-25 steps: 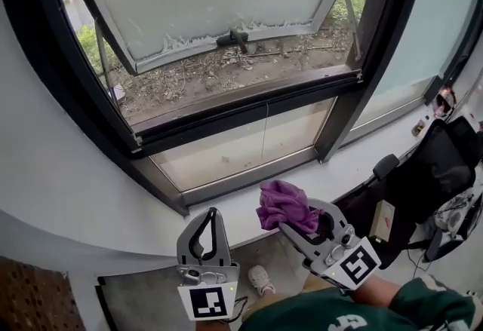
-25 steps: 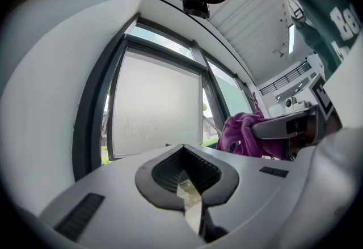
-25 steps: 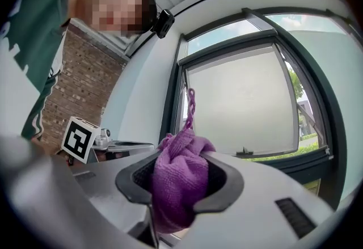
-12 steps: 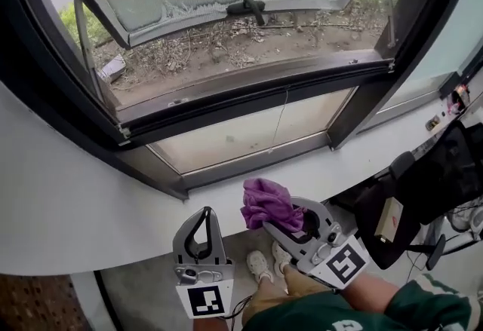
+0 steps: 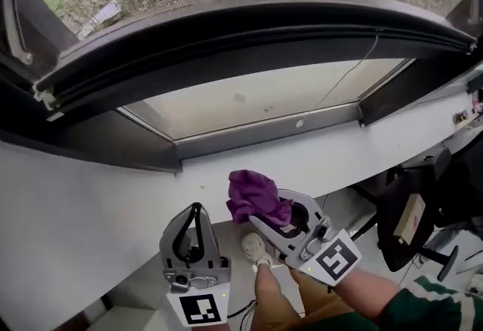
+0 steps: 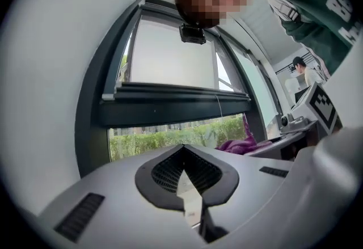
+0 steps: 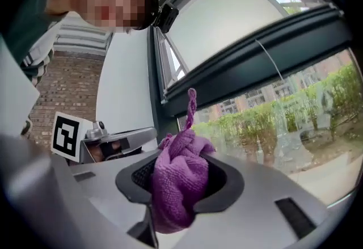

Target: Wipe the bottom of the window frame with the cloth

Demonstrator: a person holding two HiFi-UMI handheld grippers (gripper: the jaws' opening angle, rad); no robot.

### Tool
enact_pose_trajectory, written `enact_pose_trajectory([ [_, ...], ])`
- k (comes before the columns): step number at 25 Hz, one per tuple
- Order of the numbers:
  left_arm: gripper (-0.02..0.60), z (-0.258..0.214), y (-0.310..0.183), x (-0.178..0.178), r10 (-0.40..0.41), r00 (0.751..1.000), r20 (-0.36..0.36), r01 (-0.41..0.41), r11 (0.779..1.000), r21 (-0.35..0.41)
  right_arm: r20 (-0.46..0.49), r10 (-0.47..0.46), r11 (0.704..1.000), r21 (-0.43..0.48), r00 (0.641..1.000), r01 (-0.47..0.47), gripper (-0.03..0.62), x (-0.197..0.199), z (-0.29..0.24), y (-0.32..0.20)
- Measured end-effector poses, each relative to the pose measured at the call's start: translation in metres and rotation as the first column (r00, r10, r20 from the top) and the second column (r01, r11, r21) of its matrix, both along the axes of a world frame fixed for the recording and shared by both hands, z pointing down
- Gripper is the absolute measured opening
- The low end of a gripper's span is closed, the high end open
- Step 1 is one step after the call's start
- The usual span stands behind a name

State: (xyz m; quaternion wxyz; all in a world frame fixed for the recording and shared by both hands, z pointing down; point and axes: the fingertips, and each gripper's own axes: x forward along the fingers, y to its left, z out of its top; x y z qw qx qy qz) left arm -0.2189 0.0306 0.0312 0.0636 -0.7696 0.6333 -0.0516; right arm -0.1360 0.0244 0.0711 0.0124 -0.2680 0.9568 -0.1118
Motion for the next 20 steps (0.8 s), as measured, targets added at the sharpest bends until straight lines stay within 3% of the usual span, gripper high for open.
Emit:
enact_pose_trajectory([
  [7,0.006,0.121,0.001,-0.041,-0.022,0.999,-0.039,0.020,0.999,-0.037,-0.042,0.010,0.994,-0.108,0.999,-0.015,0.155,-0.058,0.147,-0.011],
  [10,0.006,0.164,-0.006,-0.063,-0.020,0.998,-0.060,0.018,0.999,-0.044,-0.054,0.025,0.993,-0.115,0.998,-0.031,0.155,-0.088,0.194,-0.027],
  [20,0.006,0.195,-0.015,-0.076,-0.043,0.998,-0.045,0.042,0.999,-0.007,-0.015,0.015,0.999,-0.033,1.000,-0.015,0.155,-0.111,0.225,-0.043],
])
